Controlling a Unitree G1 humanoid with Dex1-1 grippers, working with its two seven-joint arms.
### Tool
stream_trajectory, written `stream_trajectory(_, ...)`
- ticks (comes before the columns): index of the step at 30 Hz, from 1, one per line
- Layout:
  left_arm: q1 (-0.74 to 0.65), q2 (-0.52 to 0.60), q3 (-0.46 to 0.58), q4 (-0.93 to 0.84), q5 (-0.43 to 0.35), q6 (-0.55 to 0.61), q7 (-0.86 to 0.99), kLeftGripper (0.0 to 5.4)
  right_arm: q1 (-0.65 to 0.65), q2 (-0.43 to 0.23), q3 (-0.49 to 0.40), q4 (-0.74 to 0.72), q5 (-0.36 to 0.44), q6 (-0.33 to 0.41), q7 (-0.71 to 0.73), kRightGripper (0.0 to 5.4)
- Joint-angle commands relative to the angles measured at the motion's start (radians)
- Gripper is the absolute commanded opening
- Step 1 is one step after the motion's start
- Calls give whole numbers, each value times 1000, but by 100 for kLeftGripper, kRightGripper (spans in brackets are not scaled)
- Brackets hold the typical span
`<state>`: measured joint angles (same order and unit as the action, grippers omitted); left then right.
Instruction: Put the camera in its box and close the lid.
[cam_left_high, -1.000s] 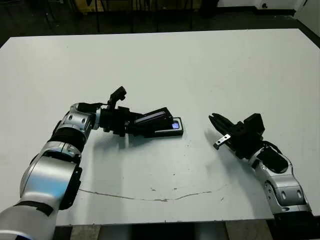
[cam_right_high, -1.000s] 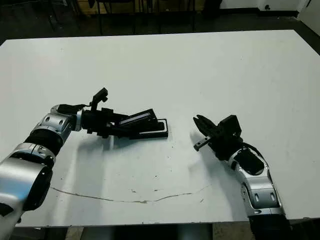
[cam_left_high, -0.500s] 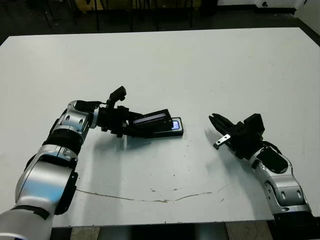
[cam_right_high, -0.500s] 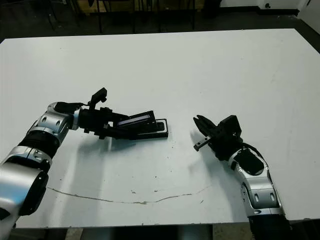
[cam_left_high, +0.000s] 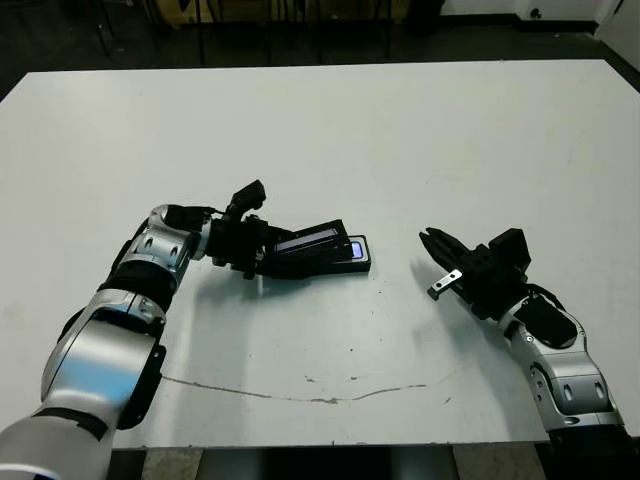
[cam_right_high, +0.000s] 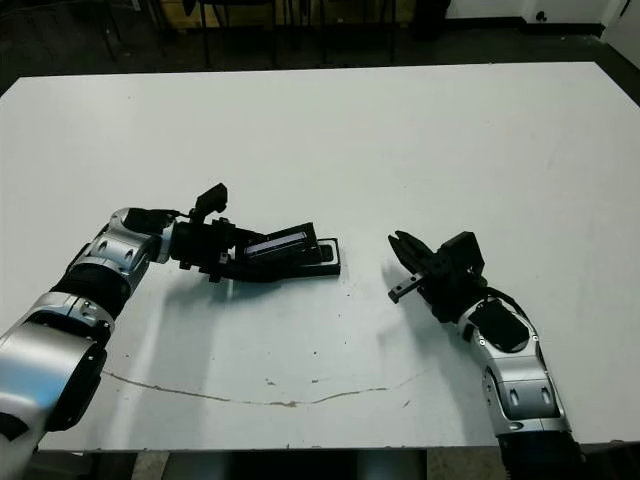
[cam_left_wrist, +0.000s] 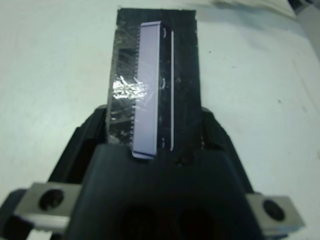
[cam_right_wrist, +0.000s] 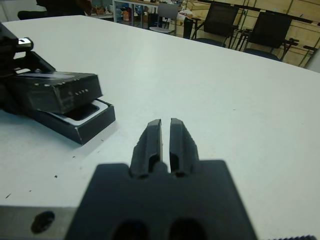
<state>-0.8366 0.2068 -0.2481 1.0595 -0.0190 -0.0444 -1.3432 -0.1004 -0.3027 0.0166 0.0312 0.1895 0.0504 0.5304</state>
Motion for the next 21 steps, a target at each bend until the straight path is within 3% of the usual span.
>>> stream_trajectory(1, 43, -66, -63, 59, 66, 12, -15, 279, 10, -8, -8, 24, 5, -9, 13, 0)
stream_trajectory(16, -8, -104, -112, 64, 95, 16, -26, 279, 12, -1, -10, 36, 6, -30, 17, 0)
stream_trajectory(21, -40, -139, -100, 85, 84, 103, -21, 279, 9, 0, -14, 47, 18, -36, 27, 0)
